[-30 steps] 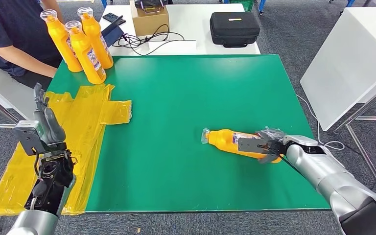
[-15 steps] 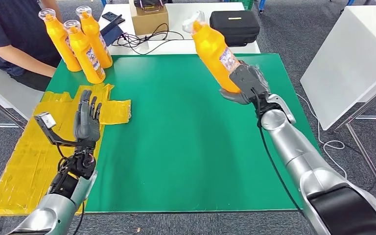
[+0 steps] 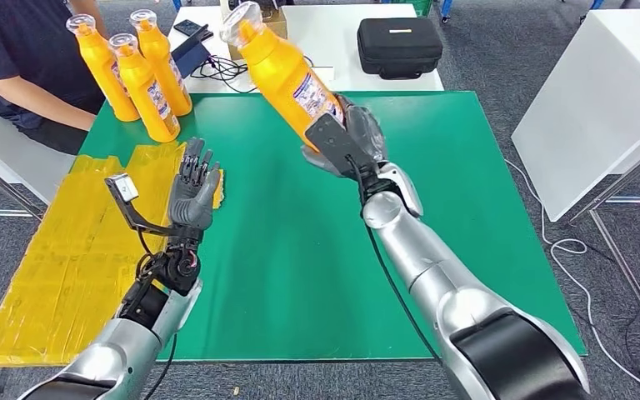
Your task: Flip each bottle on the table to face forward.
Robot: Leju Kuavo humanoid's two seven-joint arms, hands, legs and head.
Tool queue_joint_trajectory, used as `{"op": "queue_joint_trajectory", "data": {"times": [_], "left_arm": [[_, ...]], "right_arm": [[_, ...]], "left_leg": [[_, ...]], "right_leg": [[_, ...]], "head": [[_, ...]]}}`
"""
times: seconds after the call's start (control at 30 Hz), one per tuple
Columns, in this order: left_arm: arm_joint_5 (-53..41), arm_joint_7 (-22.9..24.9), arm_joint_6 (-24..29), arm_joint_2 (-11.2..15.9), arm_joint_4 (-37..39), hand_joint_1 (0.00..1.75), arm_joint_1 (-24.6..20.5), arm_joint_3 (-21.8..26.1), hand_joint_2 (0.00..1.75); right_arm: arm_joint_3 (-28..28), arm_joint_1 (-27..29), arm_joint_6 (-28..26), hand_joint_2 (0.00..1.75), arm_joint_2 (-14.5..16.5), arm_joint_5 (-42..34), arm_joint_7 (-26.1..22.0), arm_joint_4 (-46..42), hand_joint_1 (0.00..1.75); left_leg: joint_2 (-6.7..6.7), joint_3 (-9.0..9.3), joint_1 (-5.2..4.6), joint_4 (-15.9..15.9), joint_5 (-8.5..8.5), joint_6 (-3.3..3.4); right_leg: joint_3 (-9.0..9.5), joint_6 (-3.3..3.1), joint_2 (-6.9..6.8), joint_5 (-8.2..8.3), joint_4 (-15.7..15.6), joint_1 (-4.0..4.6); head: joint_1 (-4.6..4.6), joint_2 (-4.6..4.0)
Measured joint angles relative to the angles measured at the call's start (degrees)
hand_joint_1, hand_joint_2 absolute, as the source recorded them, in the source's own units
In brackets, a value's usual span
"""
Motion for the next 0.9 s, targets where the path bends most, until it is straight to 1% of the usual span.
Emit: {"op": "queue_joint_trajectory", "data": {"times": [0.07,0.13,0.23,0.33,0.63,0.77,0.9], "left_arm": [[-0.1,0.0,0.3,-0.5,0.0,0.00,-0.5,-0.6,1.75],[-0.2,0.0,0.9,-1.1,0.0,0.00,-1.2,-1.2,1.75],[-0.2,0.0,1.6,-1.9,-0.2,0.00,-2.1,-2.1,1.75],[-0.3,0.1,1.8,-2.4,-0.5,0.00,-2.5,-2.5,1.75],[-0.3,0.6,2.2,-3.0,-1.9,0.00,-2.6,-2.9,1.75],[-0.1,1.6,1.3,-3.7,-2.6,0.00,-2.6,-3.0,1.75],[1.2,3.5,-0.6,-4.2,-3.2,0.00,-2.4,-3.1,1.75]], "right_arm": [[0.2,0.0,0.7,1.75,1.2,0.6,2.0,1.9,1.75],[1.4,0.6,1.4,1.75,2.4,-0.4,4.6,3.3,1.75],[6.0,1.8,1.4,1.75,3.5,-3.7,7.1,4.4,1.75],[9.7,2.6,1.3,1.75,3.9,-5.1,7.9,5.1,1.75],[14.9,3.1,1.9,1.75,4.3,-7.3,9.1,7.8,1.75],[16.6,3.1,1.9,1.75,4.3,-7.3,10.0,8.6,1.75],[19.3,2.8,1.9,1.75,4.4,-6.7,12.6,8.8,1.75]], "left_leg": [[0.01,0.00,0.00,0.0,0.00,0.00],[0.01,-0.02,0.00,0.0,0.00,0.00],[0.01,-0.04,0.00,0.0,0.00,0.00],[0.01,-0.09,-0.01,0.0,0.00,0.00],[0.00,-0.12,0.00,0.0,0.00,0.00],[0.01,-0.12,-0.01,0.0,0.00,0.00],[0.01,-0.12,-0.01,0.0,0.00,0.00]], "right_leg": [[0.00,0.00,0.00,0.00,0.0,0.00],[-0.01,0.00,0.00,0.00,0.0,0.00],[-0.03,0.00,0.00,0.00,0.0,-0.01],[-0.08,0.00,0.00,0.00,0.0,-0.01],[-0.10,0.00,0.00,0.00,0.0,-0.01],[-0.11,0.00,0.00,0.00,0.0,-0.01],[-0.11,0.00,0.00,0.00,0.0,-0.01]], "head": [[0.00,0.00],[0.01,0.00],[0.01,0.00],[0.01,0.00],[0.01,0.00],[0.02,0.00],[0.00,0.00]]}}
